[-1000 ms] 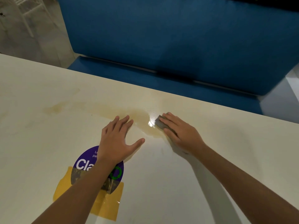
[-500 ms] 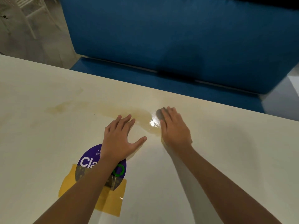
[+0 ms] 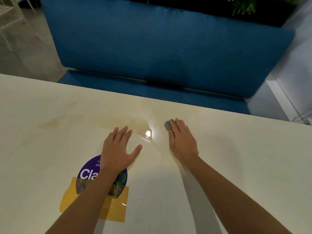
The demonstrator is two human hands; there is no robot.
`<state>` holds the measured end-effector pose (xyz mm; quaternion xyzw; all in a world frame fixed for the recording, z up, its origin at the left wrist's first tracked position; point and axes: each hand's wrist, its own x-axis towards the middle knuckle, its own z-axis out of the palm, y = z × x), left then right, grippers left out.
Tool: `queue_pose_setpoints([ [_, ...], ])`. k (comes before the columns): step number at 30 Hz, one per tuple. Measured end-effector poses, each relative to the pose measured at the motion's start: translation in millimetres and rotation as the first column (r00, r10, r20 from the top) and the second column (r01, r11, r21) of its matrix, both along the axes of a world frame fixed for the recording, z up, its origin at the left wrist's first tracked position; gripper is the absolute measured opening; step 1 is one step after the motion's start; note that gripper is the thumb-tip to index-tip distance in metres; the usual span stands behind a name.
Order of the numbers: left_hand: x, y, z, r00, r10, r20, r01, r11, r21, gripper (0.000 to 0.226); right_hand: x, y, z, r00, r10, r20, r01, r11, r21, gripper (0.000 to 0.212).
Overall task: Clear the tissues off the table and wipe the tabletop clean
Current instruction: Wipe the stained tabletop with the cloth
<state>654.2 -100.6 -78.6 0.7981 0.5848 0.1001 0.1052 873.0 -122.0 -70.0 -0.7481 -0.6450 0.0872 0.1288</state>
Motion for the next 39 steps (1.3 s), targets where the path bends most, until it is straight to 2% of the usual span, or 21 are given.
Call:
queue_pose_setpoints([
  [3,-5,-2,4,0.999,-0.032,0.006,0.032,0.999,-0.011,0.087,-30,4,3,0.999,-0.041,-0.010,0.041,0.999,-0.025,0.049],
  [5,-10,-5,8,0.997,-0.072,-0.001,0.072,0.997,-0.010,0.080,-44,-4,2,0.999,0.044,-0.027,-0.044,0.999,-0.020,0.049],
  [8,-29,-21,9,0.990,-0.138,0.000,0.138,0.989,0.045,0.064,-53,-37,3,0.968,0.230,0.101,-0.233,0.972,0.023,0.048],
  [11,-52,-38,3,0.985,-0.171,-0.011,0.171,0.983,0.064,0.061,-35,-72,0,0.945,0.326,0.035,-0.327,0.945,0.017,0.041],
  [13,-63,-41,2,0.978,-0.208,-0.026,0.209,0.976,0.059,0.068,-16,-85,1,0.946,0.323,0.015,-0.322,0.947,-0.012,0.042],
  [15,-69,-41,1,0.969,-0.247,-0.032,0.248,0.968,0.040,0.075,-6,-87,-1,0.975,0.218,0.031,-0.218,0.976,0.009,0.044],
  [17,-72,-40,-2,0.960,-0.279,-0.026,0.280,0.959,0.035,0.077,-17,-81,0,0.999,0.001,0.043,-0.003,0.999,0.044,0.048],
  [19,-74,-40,-6,0.956,-0.291,-0.029,0.292,0.955,0.042,0.077,-42,-70,-2,0.976,-0.211,0.053,0.209,0.977,0.038,0.048],
  [21,-74,-39,-6,0.956,-0.294,-0.022,0.294,0.955,0.034,0.078,-73,-62,-3,0.947,-0.317,0.043,0.317,0.948,0.023,0.048],
  [24,-73,-39,-5,0.954,-0.301,-0.003,0.301,0.954,0.012,0.078,-113,-56,3,0.964,-0.251,0.084,0.250,0.968,0.019,0.054],
  [27,-73,-39,-5,0.953,-0.301,0.016,0.301,0.954,0.015,0.072,-128,-70,5,0.986,-0.094,0.136,0.084,0.994,0.075,0.042],
  [31,-74,-39,-1,0.952,-0.306,0.007,0.306,0.951,0.041,0.072,-105,-107,2,0.999,0.026,0.023,-0.025,0.999,-0.024,0.043],
  [33,-75,-39,1,0.951,-0.310,0.004,0.310,0.950,0.025,0.078,-87,-125,1,0.999,-0.032,0.037,0.033,0.999,-0.018,0.046],
  [35,-75,-38,0,0.952,-0.307,0.008,0.306,0.952,0.026,0.081,-76,-135,-3,0.978,-0.208,0.021,0.206,0.977,0.054,0.048],
  [37,-75,-38,-3,0.954,-0.300,0.008,0.300,0.953,0.040,0.080,-80,-132,-7,0.911,-0.412,0.021,0.408,0.907,0.106,0.047],
  [39,-74,-38,-5,0.955,-0.297,0.018,0.296,0.954,0.056,0.074,-99,-118,-10,0.836,-0.546,0.052,0.539,0.836,0.103,0.047],
])
